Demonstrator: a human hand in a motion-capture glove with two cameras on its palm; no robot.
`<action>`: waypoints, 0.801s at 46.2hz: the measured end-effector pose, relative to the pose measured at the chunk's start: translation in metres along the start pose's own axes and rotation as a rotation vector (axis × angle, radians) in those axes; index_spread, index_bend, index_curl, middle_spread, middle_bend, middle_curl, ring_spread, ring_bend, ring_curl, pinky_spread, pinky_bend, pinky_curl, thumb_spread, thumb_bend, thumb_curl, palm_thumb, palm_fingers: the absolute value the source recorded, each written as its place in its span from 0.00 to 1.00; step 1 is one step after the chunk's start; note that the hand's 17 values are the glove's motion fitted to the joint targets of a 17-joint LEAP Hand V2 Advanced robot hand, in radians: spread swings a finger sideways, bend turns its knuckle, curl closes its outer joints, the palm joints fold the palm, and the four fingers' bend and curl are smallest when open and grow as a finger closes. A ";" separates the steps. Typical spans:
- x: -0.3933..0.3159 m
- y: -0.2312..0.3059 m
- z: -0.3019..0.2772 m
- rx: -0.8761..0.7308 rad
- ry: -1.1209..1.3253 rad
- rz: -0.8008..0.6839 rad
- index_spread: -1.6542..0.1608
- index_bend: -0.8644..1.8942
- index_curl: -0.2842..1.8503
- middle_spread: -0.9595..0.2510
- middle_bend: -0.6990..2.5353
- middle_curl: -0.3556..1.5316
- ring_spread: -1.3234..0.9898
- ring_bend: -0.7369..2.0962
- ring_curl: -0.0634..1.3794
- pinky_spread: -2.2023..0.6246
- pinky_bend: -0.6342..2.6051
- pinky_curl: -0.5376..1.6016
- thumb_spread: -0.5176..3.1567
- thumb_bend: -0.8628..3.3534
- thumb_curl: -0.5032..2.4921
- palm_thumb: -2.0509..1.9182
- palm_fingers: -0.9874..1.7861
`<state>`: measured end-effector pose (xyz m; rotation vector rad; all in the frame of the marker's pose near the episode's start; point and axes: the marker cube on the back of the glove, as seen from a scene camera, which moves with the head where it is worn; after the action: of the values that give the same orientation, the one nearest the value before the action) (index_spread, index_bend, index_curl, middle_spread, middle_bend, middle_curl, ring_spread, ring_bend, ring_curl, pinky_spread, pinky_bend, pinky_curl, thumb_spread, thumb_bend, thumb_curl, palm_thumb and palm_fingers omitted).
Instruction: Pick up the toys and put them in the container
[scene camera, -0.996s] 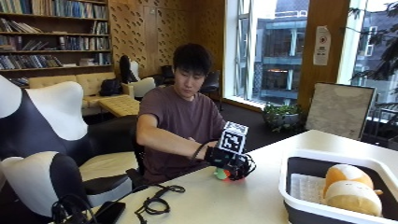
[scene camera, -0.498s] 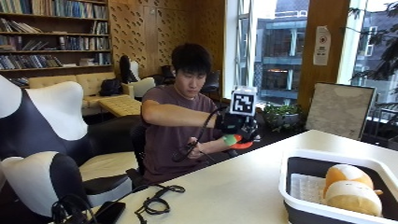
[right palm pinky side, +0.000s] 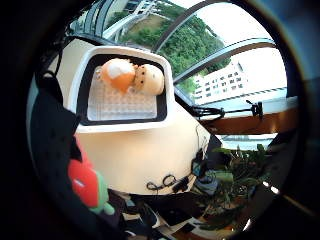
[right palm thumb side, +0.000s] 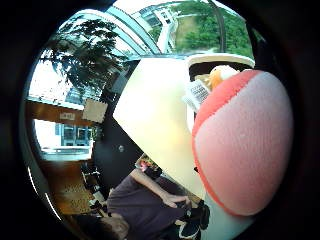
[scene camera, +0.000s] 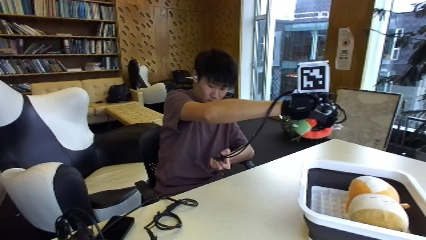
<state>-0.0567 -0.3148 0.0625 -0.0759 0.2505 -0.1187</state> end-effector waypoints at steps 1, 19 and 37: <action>-0.004 -0.007 0.003 0.002 -0.037 0.044 0.67 0.54 0.34 0.46 0.49 0.57 0.38 0.70 0.53 0.66 0.56 0.48 0.27 0.24 0.48 0.69 0.68; 0.003 -0.054 0.090 -0.262 -0.066 0.209 0.74 0.40 0.37 0.57 0.34 0.55 0.44 0.61 0.52 0.71 0.61 0.52 0.34 0.19 0.47 0.61 0.15; -0.006 -0.053 0.079 -0.167 -0.066 0.165 0.79 0.33 0.25 0.84 0.23 0.38 0.58 0.35 0.31 0.79 0.49 0.42 0.44 0.20 0.35 0.52 0.19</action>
<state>-0.0485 -0.3615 0.1449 -0.2239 0.1995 0.0686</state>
